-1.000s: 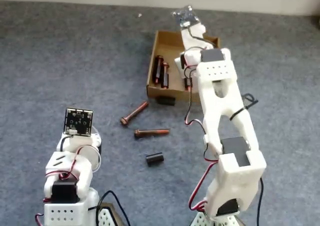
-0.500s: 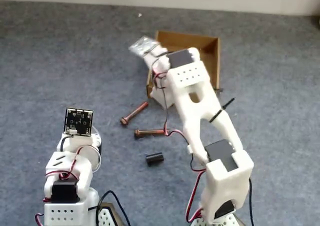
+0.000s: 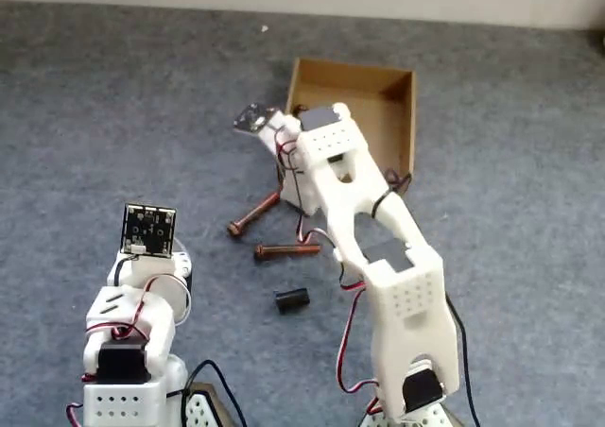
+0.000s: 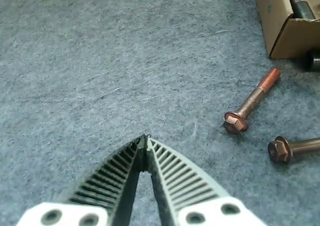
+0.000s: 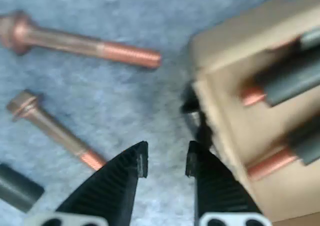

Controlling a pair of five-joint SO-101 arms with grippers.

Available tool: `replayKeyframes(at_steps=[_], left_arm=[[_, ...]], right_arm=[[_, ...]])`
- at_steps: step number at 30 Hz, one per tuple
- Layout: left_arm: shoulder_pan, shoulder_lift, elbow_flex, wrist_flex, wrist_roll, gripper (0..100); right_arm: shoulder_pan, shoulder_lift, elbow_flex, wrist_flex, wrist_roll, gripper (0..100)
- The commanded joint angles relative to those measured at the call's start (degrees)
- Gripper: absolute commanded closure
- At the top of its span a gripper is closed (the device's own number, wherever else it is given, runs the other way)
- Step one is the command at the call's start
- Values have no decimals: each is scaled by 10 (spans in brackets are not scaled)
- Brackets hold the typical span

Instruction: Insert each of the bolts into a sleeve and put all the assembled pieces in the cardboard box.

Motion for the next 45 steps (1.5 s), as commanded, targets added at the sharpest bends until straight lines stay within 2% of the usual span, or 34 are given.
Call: replayKeyframes(at_steps=[1,5,12,17,22,24,28,34,38,42,45], left_arm=[[-7,-4,-1,-14,-10,993],[-7,-4,-1,-14,-10,993],[-7,-4,-1,-14,-10,993],[-7,-4,0,-14,-10,993],[-7,-4,0,-14,-10,993],[-7,-4,0,-14,-10,993],[-7,-4,0,-14,-10,993],[-7,-4,0,-14,-10,993],[-7,-4,0,-14,-15,993],[-7,-4,0,-11,-68,993],[-7,-4,0,-11,-75,993]], right_arm=[[25,4,-80,-7,28,853],[26,8,-104,-11,30,805],[48,48,-108,-54,31,804],[58,75,-108,-65,88,804],[64,117,-108,-60,92,805],[67,125,-108,-58,92,843],[65,127,-108,-48,91,998],[59,95,-138,44,89,994],[61,45,-148,93,40,994],[58,-13,-146,129,-5,994],[60,-45,-145,150,-45,994]])
